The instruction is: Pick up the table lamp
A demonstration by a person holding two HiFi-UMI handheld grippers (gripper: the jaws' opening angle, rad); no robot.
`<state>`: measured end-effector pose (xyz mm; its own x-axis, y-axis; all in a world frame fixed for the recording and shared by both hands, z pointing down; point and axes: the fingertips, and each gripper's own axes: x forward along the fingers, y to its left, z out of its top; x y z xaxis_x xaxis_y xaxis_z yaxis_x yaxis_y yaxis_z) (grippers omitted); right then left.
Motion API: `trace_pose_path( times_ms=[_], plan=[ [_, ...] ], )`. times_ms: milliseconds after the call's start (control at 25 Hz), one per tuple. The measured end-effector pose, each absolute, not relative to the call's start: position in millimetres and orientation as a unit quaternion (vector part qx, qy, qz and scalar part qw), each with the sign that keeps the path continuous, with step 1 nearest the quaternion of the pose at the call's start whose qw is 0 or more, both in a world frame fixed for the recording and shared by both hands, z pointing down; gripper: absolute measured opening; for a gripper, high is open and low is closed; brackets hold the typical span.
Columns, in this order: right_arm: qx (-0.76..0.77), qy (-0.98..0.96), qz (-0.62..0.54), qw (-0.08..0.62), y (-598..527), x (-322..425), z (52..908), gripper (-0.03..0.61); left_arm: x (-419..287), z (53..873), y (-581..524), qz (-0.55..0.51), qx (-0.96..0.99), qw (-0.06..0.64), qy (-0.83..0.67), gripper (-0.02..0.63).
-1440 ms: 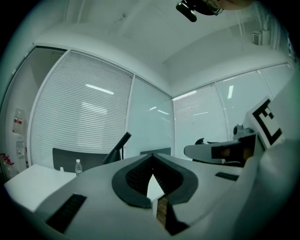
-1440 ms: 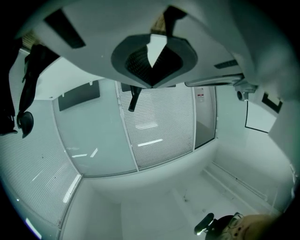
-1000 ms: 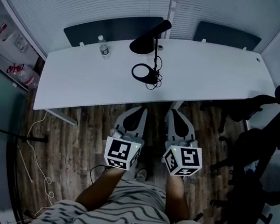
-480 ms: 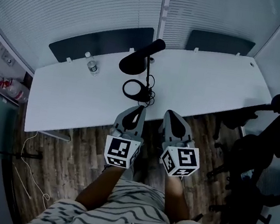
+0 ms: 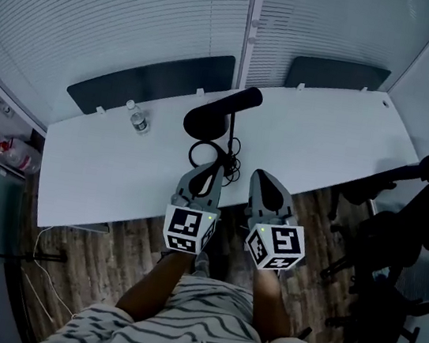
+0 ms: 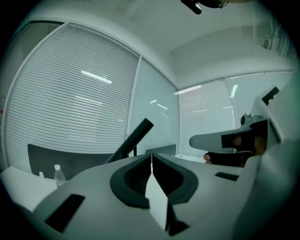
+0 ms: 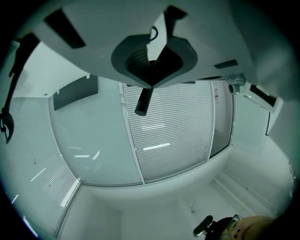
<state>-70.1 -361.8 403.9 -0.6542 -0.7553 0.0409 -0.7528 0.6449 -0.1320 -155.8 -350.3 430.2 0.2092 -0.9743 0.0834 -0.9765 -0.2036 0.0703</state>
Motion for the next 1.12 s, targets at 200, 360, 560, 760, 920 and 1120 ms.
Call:
trace_pose_path(
  times_ms=[200,360,560,760,920,1120],
  plan=[
    [-0.431,0.9,-0.07,0.002,-371.0,-78.1,406.9,0.011,-167.0,448.9,-371.9,0.018,0.781,0.068,-0.62,0.008],
    [-0.435,0.898,-0.07,-0.003,-379.2,-79.8,409.8,0.011,-169.2,461.7,-383.3,0.018,0.783,0.077,-0.617,0.013],
    [-0.434,0.898,-0.068,-0.01,-389.3,-79.8,411.7,0.011,-169.4,472.6,-405.5,0.024,0.781,0.079,-0.619,0.081],
    [-0.427,0.902,-0.066,-0.011,-400.1,-76.6,410.4,0.011,-171.2,483.2,-430.0,0.019,0.766,0.087,-0.636,0.13],
    [-0.425,0.903,-0.062,-0.009,-406.0,-72.0,407.6,0.011,-168.5,491.8,-448.5,0.021,0.762,0.094,-0.64,0.135],
    [-0.425,0.903,-0.066,-0.011,-412.8,-65.9,413.0,0.011,-162.3,500.8,-469.4,0.038,0.752,0.091,-0.652,0.144]
  ],
)
